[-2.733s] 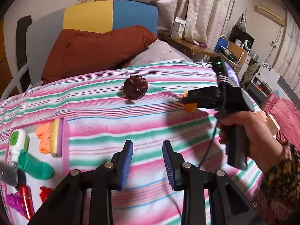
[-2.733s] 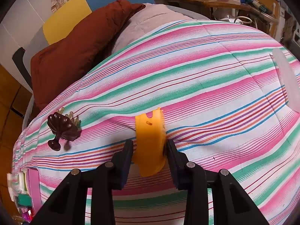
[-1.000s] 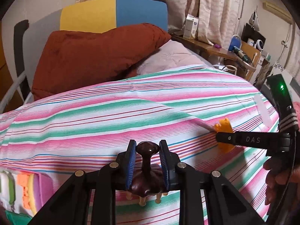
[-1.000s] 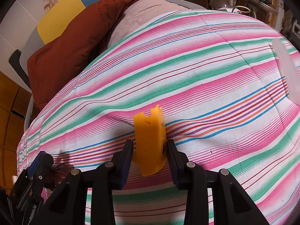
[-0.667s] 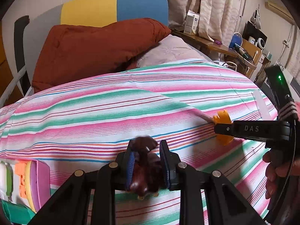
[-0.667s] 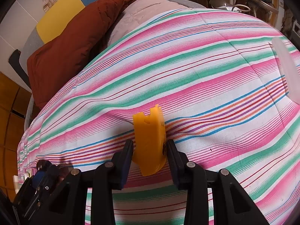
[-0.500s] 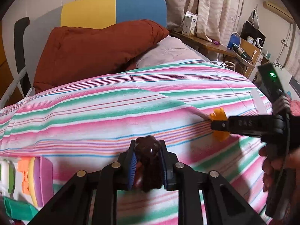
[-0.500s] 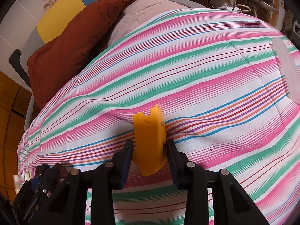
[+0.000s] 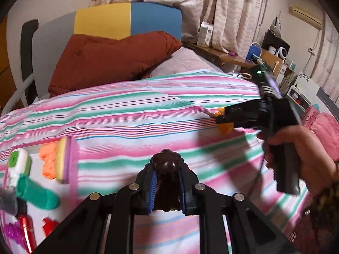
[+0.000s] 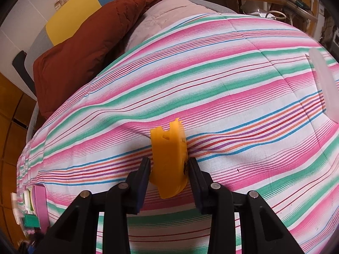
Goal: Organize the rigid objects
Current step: 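Carry the brown toy toward the tray with left tool while right tool carries the yellow toy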
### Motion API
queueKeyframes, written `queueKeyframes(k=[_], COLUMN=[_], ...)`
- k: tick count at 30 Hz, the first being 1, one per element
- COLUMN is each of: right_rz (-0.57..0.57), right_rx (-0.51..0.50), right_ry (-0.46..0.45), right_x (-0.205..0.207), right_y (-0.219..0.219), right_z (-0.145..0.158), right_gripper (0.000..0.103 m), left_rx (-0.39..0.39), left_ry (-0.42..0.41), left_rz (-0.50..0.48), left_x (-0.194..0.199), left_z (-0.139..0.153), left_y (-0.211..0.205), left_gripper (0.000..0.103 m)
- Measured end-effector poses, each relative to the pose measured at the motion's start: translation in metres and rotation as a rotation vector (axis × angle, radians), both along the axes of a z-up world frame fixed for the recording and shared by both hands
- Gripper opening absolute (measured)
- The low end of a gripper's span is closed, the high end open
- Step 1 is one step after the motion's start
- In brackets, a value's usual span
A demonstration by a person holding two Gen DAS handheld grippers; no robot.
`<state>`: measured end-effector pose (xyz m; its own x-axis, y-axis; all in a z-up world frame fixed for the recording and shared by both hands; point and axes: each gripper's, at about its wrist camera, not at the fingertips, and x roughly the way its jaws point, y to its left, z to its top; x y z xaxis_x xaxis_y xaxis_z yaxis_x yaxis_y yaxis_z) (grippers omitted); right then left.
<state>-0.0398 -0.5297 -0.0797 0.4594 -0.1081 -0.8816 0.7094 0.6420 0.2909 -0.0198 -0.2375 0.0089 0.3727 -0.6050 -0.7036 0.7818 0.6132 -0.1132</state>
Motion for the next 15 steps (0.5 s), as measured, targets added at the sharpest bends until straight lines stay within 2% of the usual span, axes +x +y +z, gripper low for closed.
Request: queueKeyframes(k=[4,8,15], right_rz=[0.01,0.01,0.019], right_rx=[-0.012,-0.025,-0.077], right_ry=[-0.003,-0.013,-0.012], right_x=[0.0,-0.002,-0.003], right_y=[0.0,0.001,0.008], right_z=[0.0,0.0,0.001], right_gripper=[0.037,0.037,0.036], left_rx=[-0.037,-0.069,-0.091], left_ry=[-0.02,0.001,-0.008], left_rz=[0.001,0.019,0.081], left_x=[-0.016,-0.025,-0.024], left_z=[0.008,0.014,0.023], left_y=[0.032,0.068,0.138], left_gripper=[0.016,0.016,0.016])
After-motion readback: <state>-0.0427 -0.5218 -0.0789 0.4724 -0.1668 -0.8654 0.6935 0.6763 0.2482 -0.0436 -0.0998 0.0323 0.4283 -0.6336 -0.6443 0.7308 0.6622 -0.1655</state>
